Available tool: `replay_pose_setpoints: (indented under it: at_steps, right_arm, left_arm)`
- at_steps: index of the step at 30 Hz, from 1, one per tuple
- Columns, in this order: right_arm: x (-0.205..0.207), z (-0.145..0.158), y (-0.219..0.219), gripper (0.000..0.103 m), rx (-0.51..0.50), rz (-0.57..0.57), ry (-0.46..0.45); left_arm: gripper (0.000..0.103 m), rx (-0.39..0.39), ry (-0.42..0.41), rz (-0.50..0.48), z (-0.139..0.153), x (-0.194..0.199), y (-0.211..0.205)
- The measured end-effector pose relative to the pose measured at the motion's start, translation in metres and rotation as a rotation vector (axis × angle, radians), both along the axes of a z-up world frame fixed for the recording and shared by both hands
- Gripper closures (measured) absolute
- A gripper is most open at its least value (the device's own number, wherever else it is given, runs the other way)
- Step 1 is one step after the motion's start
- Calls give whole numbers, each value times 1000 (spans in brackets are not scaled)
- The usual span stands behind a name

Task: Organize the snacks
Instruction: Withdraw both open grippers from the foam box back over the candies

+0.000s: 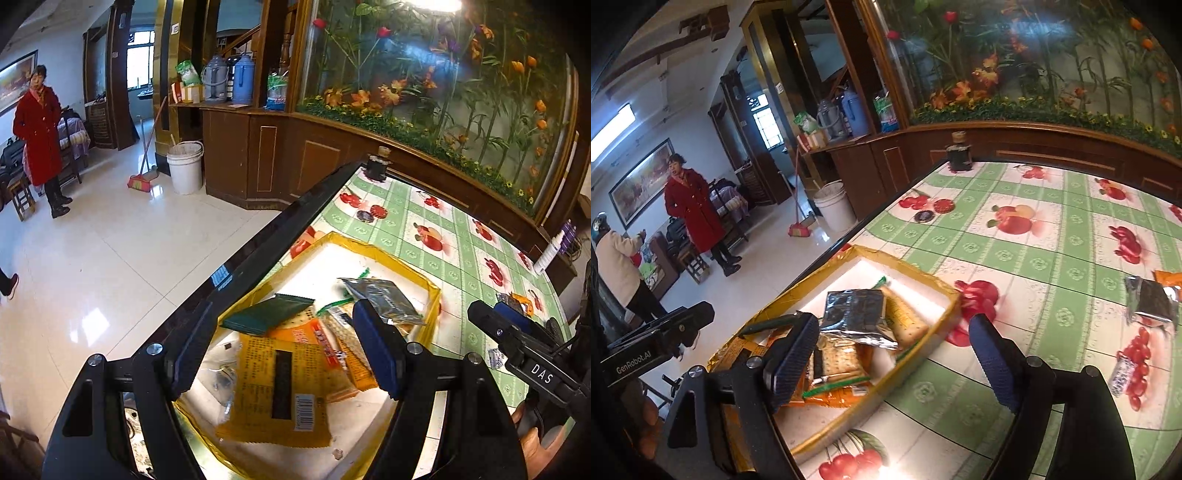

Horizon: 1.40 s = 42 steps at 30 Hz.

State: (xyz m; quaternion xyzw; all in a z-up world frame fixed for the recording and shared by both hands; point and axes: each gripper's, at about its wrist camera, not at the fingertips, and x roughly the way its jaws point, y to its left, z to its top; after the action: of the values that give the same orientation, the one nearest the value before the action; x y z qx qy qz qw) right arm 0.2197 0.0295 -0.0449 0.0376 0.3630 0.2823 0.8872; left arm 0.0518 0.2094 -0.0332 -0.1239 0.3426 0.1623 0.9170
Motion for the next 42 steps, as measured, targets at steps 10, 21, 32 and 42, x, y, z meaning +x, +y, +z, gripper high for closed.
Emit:
replay_pose_setpoints:
  at_steps: [10,21,32,42]
  right_arm:
    - [-29,31,-44,15,-98,-110,-137]
    - [-42,35,-111,14,-158,-257,-163]
    - [-47,29,-169,14,-198,-388,-156]
    - [-56,30,-186,13,-241,-436,-172]
  left_arm:
    - [27,31,-9,-94,10,2,-51]
    - [26,79,25,-210,11,11,-115]
    - [26,135,44,-292,12,13,-164]
    - [26,160,55,-323,10,12,-184]
